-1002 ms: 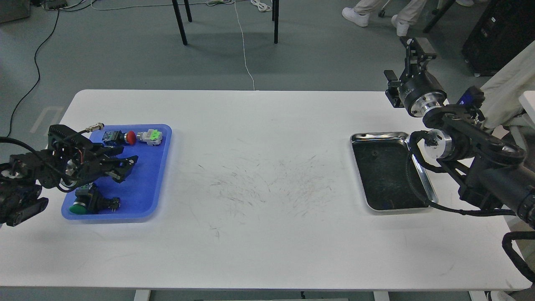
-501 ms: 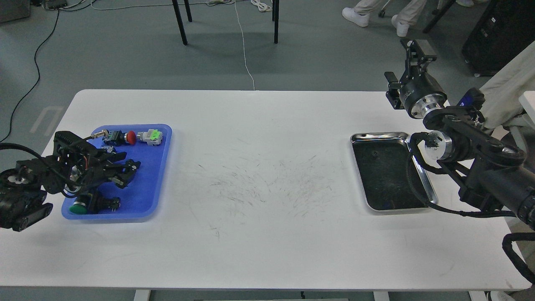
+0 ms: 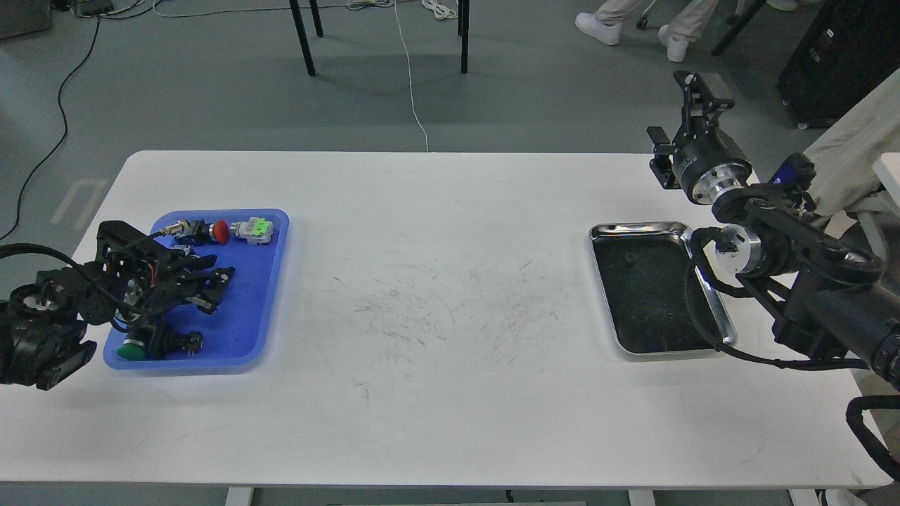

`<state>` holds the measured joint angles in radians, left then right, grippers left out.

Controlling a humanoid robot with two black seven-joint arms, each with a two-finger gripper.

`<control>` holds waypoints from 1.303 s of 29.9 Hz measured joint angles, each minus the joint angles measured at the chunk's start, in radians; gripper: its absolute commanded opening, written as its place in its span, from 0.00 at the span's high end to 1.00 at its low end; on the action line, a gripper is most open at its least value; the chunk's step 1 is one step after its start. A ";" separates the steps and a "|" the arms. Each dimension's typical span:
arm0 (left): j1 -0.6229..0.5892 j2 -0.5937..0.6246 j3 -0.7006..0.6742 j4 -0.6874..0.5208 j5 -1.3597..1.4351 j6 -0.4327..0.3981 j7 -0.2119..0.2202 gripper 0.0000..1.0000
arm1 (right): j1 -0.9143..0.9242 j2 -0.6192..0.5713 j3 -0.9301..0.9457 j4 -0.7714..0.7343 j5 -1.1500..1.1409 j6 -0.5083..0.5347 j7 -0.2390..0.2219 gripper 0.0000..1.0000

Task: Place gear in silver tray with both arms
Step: 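Lower the left gripper among the parts and close on the black gear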

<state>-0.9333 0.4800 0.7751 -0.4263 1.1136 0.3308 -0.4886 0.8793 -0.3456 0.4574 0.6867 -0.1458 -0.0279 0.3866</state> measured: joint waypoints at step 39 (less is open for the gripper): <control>0.015 0.155 -0.239 -0.079 -0.012 -0.056 0.000 0.92 | -0.004 0.006 0.000 -0.001 -0.024 0.002 0.000 0.06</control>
<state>-0.9178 0.6348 0.5366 -0.5054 1.1019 0.2750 -0.4887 0.8753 -0.3399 0.4571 0.6854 -0.1696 -0.0260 0.3865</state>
